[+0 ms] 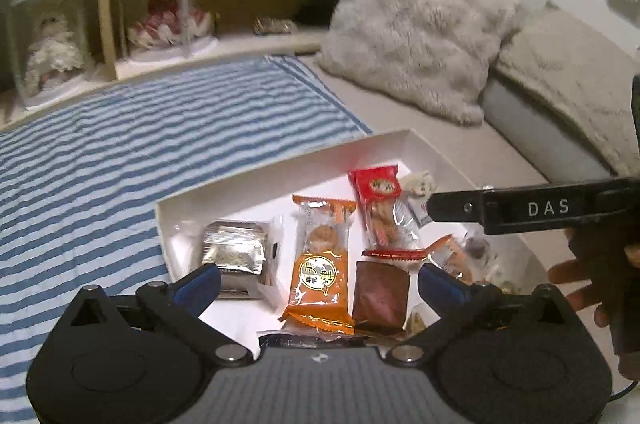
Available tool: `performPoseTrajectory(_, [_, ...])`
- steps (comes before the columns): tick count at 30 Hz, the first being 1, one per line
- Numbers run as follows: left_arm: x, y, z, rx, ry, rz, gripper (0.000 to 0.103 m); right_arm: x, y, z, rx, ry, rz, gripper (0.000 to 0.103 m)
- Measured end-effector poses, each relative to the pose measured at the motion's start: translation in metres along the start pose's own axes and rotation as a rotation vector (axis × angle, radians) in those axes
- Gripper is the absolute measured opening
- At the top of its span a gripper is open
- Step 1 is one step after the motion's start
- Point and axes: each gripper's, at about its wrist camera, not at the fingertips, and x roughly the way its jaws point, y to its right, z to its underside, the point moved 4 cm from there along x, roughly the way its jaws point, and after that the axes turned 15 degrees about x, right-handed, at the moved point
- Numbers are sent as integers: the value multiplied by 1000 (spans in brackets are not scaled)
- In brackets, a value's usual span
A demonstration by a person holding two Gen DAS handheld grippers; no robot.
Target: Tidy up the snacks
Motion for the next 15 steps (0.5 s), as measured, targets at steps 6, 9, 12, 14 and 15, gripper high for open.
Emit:
performPoseTrajectory(6, [-38,5,2,-40,12,-54,103,-28,1,5,15,24,-30,102])
performPoseTrajectory(9, [-57,6,6,-58,21,-83,103,-45,1,9,7,37,-51,102])
performPoseTrajectory(12, [-78,10,9,-77,44,-134,103,-65,0,17,-27,49,-56,102])
performPoseTrajectory(14, [-90,12,12,-102,59,-149,103,-76,1,21,-46,61,-61,102])
performPoseTrajectory(15, [-95,14,14,-118,66,-156,103,-84,1,24,-54,69,-69,102])
